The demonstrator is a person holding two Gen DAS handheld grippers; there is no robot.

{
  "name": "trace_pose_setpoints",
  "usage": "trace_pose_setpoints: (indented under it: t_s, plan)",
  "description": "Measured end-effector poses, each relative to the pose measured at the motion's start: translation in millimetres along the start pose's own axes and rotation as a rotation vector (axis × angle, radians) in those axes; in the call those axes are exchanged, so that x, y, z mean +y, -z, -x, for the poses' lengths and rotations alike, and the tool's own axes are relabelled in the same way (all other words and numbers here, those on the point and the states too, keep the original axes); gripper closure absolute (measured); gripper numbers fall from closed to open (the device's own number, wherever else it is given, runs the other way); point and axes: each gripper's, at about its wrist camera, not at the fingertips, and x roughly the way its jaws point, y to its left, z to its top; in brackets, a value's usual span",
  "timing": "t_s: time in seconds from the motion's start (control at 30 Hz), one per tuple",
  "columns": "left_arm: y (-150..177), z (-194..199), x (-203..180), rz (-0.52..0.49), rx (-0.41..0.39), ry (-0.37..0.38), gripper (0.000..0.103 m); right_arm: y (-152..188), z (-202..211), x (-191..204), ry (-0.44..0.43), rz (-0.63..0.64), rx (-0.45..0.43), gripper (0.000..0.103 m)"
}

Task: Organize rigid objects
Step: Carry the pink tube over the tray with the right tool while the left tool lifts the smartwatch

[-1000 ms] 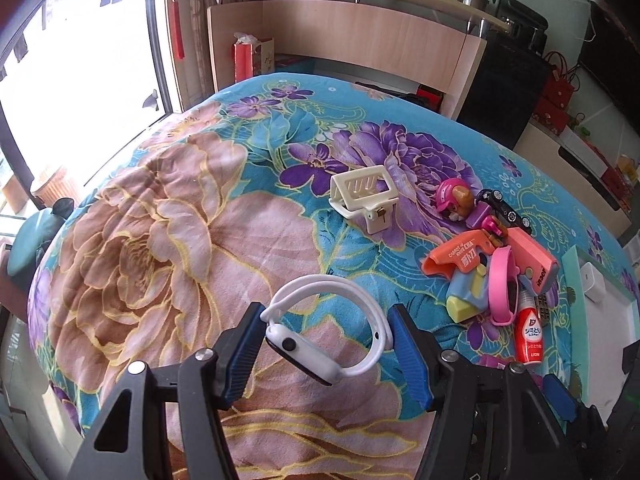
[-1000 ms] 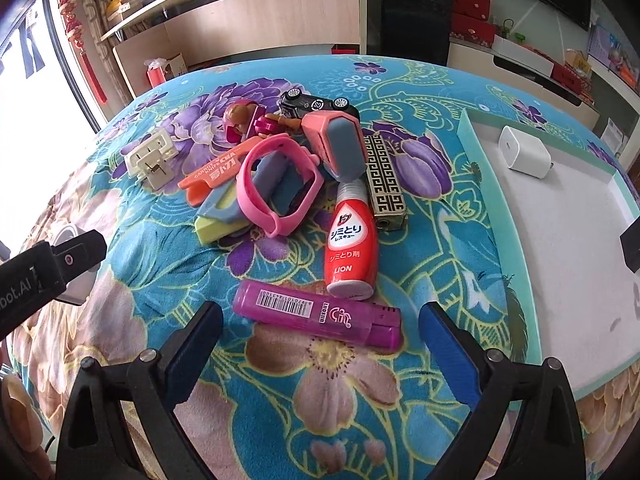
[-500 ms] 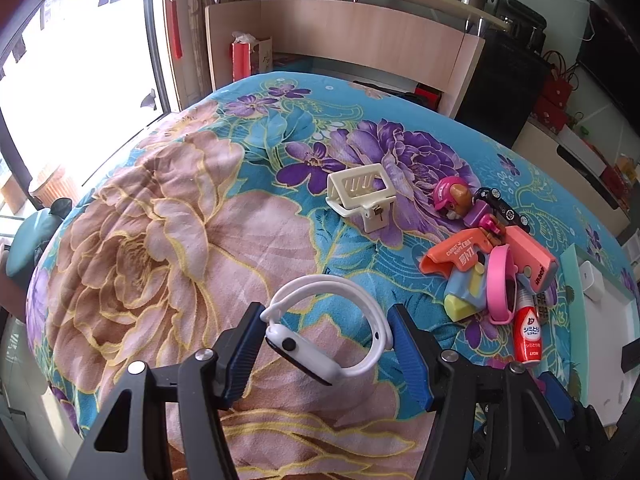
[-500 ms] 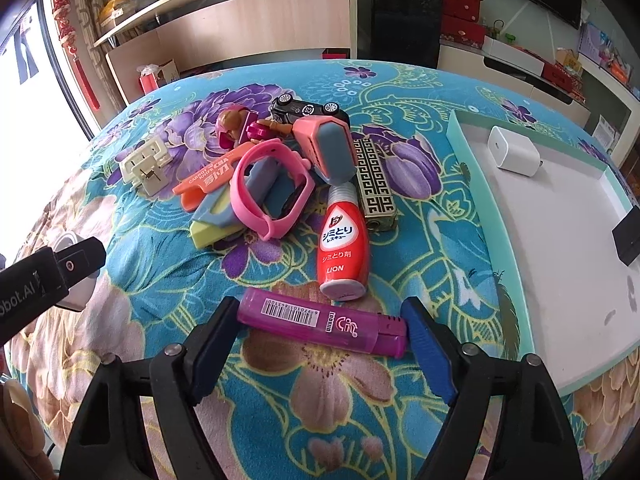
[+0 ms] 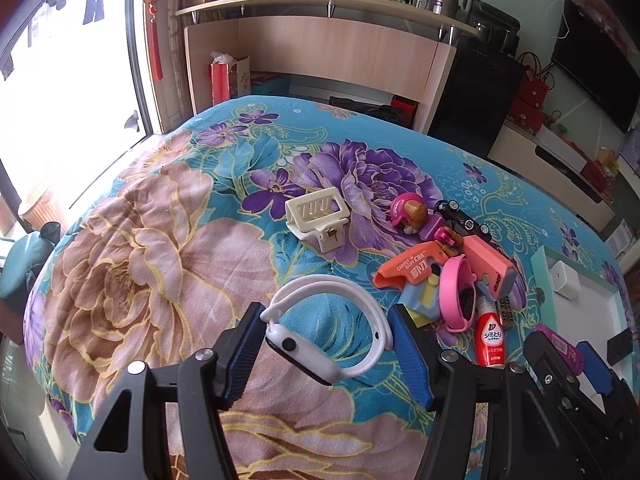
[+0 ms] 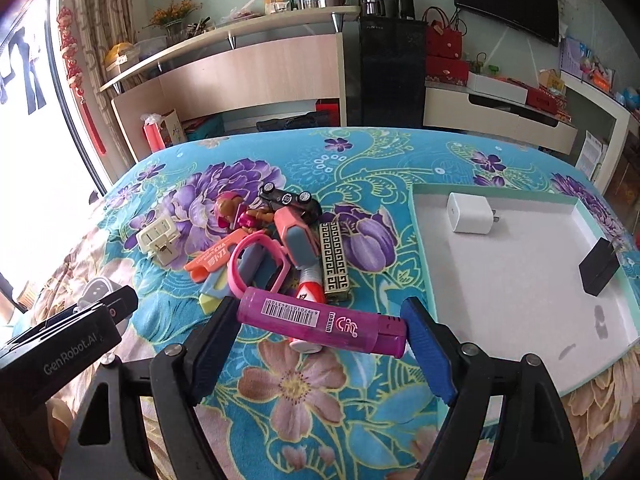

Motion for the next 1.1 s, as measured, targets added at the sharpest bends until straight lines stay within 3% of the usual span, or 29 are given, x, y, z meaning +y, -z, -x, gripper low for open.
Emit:
trace_pose_setpoints:
  t_s: [0.4, 0.77, 1.1]
  plan:
    - [-0.1, 21.2, -101.0, -0.242, -0.060, 0.117, 0.037, -24.6, 10.2, -114.0, 0.105, -0.157, 0.020, 0.020]
    - [32.5, 25.1, -206.5, -0.509, -0.058, 0.245, 0.037, -18.3, 6.4, -186.2, 0.177, -0.259, 0.074, 0.020]
    - [47.1, 1.0, -250.2, -0.622, 0.022, 0.203, 0.037, -9.9, -5.4, -225.1, 0.224, -0.325, 0.129, 0.020]
